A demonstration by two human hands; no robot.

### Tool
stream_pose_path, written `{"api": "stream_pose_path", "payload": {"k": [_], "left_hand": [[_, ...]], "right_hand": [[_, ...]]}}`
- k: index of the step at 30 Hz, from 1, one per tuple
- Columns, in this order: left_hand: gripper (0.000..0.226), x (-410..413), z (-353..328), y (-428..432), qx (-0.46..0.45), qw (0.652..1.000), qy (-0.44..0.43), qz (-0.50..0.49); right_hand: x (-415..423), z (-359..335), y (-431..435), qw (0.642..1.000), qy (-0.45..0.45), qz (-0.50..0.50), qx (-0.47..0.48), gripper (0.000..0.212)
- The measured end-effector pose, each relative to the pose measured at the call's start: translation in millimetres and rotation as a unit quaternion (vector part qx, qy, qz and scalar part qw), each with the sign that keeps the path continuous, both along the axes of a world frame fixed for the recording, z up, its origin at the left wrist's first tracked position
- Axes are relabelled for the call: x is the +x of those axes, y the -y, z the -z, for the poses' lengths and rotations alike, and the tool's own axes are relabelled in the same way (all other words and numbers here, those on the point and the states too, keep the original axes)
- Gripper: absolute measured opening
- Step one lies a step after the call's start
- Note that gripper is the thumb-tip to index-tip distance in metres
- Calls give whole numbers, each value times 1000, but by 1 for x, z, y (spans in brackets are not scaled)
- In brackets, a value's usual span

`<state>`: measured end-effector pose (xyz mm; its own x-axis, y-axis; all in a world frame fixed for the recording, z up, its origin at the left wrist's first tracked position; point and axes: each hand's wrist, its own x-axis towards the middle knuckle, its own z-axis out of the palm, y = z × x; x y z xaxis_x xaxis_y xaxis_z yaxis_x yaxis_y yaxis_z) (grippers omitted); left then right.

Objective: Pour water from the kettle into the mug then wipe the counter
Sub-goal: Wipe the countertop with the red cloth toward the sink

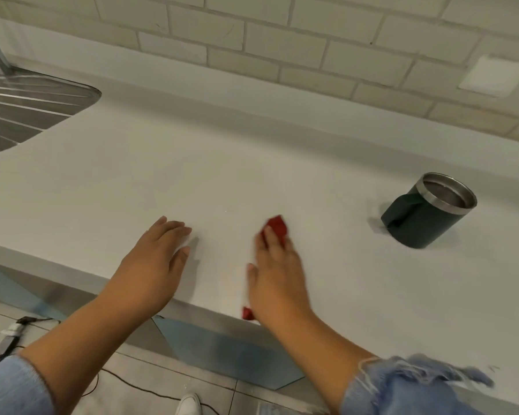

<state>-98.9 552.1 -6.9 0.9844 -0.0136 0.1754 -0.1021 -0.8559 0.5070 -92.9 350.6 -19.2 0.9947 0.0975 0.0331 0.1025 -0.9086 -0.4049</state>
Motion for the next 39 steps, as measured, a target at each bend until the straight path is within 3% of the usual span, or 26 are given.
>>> {"api": "stream_pose_path", "payload": {"k": [3,5,7,10,15,19,22,26,29,36,39], "left_hand": [[42,2,-5,13,-10,1000,23,19],[53,6,-8,25,-9,998,25,48],[74,11,-6,43,15,995,-5,98],[93,17,5,79,93,982,-43,160],[78,16,16,134,109,971,-46,208],[47,18,16,121,45,979,-10,196],[33,33,8,78,23,991,8,128],[40,58,1,6,50,999,-10,-19],[52,68,7,7,54,995,-47,-76],[59,29,18,71,41,993,-25,112],[51,40,16,41,29,992,-29,117]], "right_hand": [[11,-15,-12,979,-39,-24,201,54],[5,-23,21,958,11,31,286,50],[-5,-22,75,962,67,102,244,45],[-21,-12,142,976,29,181,115,44],[-30,3,149,990,-4,127,-56,44],[-27,4,151,989,7,134,-60,43],[-27,6,150,989,13,133,-67,42],[-25,5,147,988,9,138,-68,42],[-27,5,149,987,-1,142,-80,43],[-22,6,137,989,2,126,-77,43],[-24,5,145,987,5,135,-85,43]]}}
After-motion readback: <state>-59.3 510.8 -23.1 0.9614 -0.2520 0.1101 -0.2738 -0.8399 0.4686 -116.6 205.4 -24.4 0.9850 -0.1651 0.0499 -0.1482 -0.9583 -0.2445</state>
